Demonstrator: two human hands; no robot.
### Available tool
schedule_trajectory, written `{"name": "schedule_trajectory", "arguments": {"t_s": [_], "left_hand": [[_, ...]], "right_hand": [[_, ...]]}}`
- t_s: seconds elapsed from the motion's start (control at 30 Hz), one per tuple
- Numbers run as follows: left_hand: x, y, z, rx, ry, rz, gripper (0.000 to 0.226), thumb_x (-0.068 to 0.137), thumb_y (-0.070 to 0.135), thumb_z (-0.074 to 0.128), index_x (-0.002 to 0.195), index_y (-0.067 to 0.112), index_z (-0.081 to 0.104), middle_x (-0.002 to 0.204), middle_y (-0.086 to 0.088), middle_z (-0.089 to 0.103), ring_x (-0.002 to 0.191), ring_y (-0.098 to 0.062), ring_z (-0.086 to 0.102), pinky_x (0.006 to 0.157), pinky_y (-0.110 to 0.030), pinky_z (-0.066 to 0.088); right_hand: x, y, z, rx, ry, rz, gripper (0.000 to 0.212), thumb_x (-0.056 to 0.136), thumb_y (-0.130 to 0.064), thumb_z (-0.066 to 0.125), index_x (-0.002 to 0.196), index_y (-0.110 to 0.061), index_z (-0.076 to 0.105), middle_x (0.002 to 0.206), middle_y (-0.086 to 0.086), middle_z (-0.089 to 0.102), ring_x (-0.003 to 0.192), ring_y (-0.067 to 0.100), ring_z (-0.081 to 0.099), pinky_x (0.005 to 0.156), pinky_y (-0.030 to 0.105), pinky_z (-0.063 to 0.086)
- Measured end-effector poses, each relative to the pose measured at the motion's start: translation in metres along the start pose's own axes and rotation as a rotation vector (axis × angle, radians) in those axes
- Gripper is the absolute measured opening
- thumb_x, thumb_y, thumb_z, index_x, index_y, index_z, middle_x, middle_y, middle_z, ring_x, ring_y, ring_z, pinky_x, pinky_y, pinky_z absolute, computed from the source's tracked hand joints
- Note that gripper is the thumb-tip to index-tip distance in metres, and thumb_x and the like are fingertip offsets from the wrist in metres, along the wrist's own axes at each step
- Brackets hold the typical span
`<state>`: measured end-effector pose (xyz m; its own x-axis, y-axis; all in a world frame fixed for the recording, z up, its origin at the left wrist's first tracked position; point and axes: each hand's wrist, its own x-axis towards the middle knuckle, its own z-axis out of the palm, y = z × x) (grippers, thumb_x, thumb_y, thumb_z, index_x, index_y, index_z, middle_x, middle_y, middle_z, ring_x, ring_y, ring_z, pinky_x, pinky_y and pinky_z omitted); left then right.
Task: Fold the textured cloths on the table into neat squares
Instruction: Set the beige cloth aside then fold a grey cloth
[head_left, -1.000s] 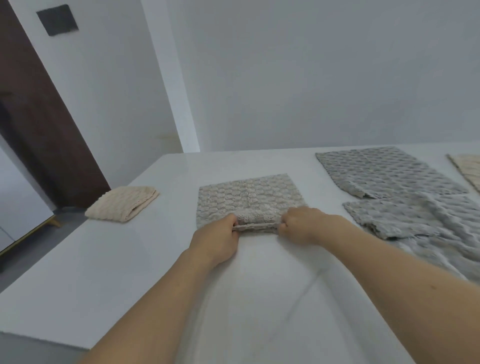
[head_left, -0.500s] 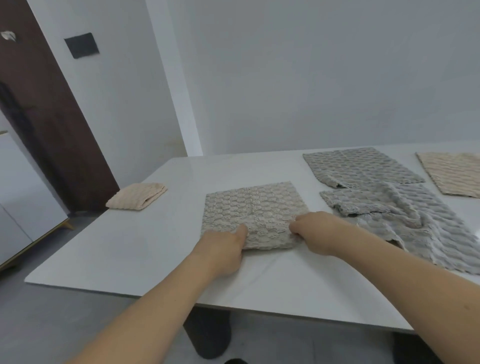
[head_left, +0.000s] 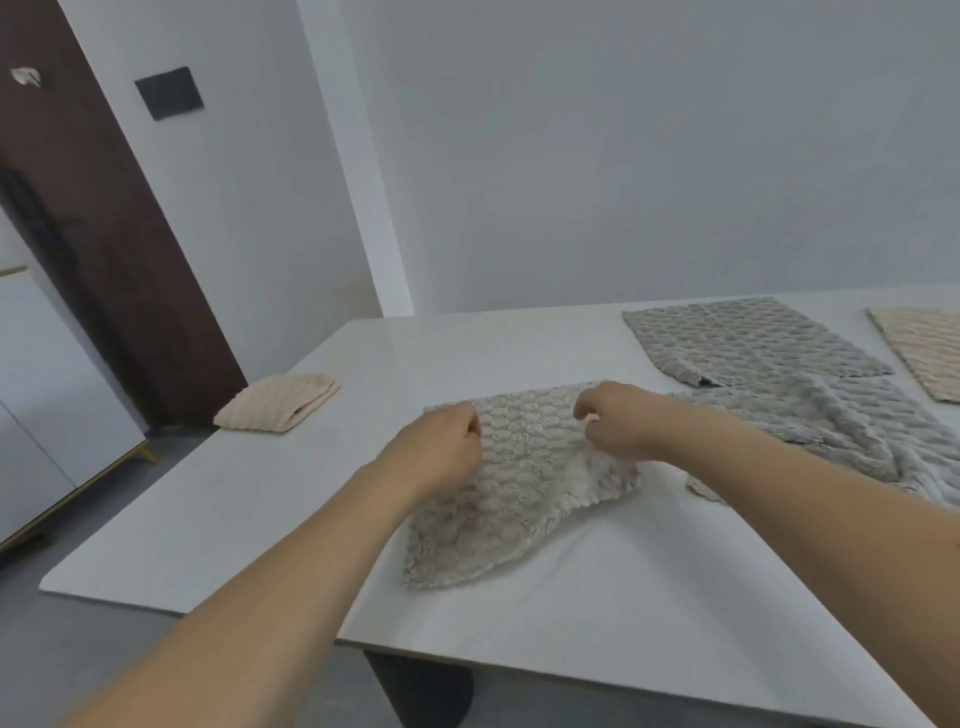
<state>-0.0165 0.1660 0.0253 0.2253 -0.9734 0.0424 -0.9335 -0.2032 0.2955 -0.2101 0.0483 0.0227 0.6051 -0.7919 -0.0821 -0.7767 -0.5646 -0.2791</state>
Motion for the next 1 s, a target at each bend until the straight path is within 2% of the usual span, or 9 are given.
{"name": "schedule_trajectory", "arguments": {"t_s": [0.1, 0.27, 0.33, 0.4, 0.5, 0.67, 0.87, 1.0], "left_hand": [[0.034, -0.009, 0.009, -0.049, 0.091, -0.029, 0.032, 0.101, 0.020, 0.029, 0.123, 0.014, 0.051, 0.120, -0.003, 0.054, 0.102, -0.020, 0.054, 0.086, -0.036, 0.047], [0.079, 0.000, 0.055, -0.140, 0.090, -0.037, 0.043, 0.105, 0.028, 0.027, 0.139, 0.007, 0.043, 0.144, -0.013, 0.046, 0.131, -0.028, 0.043, 0.109, -0.039, 0.034], [0.083, 0.002, 0.080, -0.020, 0.032, -0.033, 0.051, 0.105, 0.037, 0.020, 0.150, 0.015, 0.032, 0.158, -0.008, 0.031, 0.144, -0.026, 0.027, 0.119, -0.045, 0.018], [0.092, -0.005, 0.093, 0.066, 0.007, -0.053, 0.056, 0.105, 0.042, 0.014, 0.157, 0.021, 0.016, 0.165, 0.001, 0.011, 0.151, -0.021, 0.007, 0.123, -0.046, 0.002], [0.110, -0.014, 0.092, 0.104, -0.019, -0.044, 0.058, 0.105, 0.044, 0.012, 0.158, 0.023, 0.009, 0.166, 0.004, 0.003, 0.152, -0.018, -0.001, 0.122, -0.045, -0.003], [0.144, -0.024, 0.076, 0.208, -0.183, -0.003, 0.059, 0.105, 0.043, 0.011, 0.158, 0.022, -0.002, 0.165, 0.003, -0.007, 0.152, -0.019, -0.007, 0.122, -0.045, -0.005], [0.156, -0.039, 0.083, 0.126, -0.041, 0.013, 0.056, 0.105, 0.044, 0.012, 0.158, 0.028, 0.007, 0.165, 0.009, 0.001, 0.151, -0.013, -0.004, 0.122, -0.042, -0.005], [0.166, -0.042, 0.083, 0.120, -0.056, -0.025, 0.056, 0.104, 0.046, 0.011, 0.158, 0.030, 0.006, 0.165, 0.010, -0.001, 0.152, -0.015, -0.005, 0.122, -0.044, -0.006]], "right_hand": [[0.030, -0.001, -0.002, -0.016, -0.045, 0.034, 0.048, 0.096, -0.014, 0.034, 0.144, -0.014, 0.039, 0.149, 0.006, 0.037, 0.132, 0.026, 0.040, 0.107, 0.038, 0.037], [0.074, -0.009, 0.015, -0.009, -0.057, -0.023, 0.049, 0.104, -0.026, 0.028, 0.151, -0.014, 0.025, 0.159, 0.003, 0.022, 0.144, 0.024, 0.024, 0.117, 0.040, 0.022], [0.089, -0.009, 0.033, -0.037, -0.074, -0.059, 0.050, 0.105, -0.032, 0.025, 0.151, -0.012, 0.025, 0.158, 0.007, 0.022, 0.145, 0.024, 0.022, 0.118, 0.040, 0.018], [0.105, -0.005, 0.052, -0.065, -0.090, -0.065, 0.054, 0.104, -0.037, 0.021, 0.154, -0.015, 0.018, 0.161, 0.006, 0.013, 0.148, 0.024, 0.011, 0.120, 0.042, 0.009], [0.126, 0.005, 0.063, -0.071, -0.083, -0.061, 0.056, 0.104, -0.038, 0.018, 0.155, -0.020, 0.008, 0.163, 0.003, 0.000, 0.149, 0.022, -0.002, 0.119, 0.042, -0.001], [0.164, 0.015, 0.047, 0.023, -0.125, 0.039, 0.057, 0.100, -0.024, 0.019, 0.155, -0.020, 0.005, 0.163, 0.004, -0.005, 0.148, 0.030, -0.008, 0.119, 0.044, -0.004], [0.181, 0.019, 0.065, -0.100, 0.043, 0.014, 0.057, 0.100, -0.037, 0.015, 0.155, -0.024, 0.006, 0.163, 0.001, -0.001, 0.149, 0.024, -0.002, 0.120, 0.047, -0.001], [0.192, 0.023, 0.061, -0.135, 0.028, -0.012, 0.056, 0.102, -0.042, 0.012, 0.155, -0.027, 0.003, 0.163, -0.001, -0.003, 0.149, 0.021, -0.002, 0.120, 0.047, -0.002]]}}
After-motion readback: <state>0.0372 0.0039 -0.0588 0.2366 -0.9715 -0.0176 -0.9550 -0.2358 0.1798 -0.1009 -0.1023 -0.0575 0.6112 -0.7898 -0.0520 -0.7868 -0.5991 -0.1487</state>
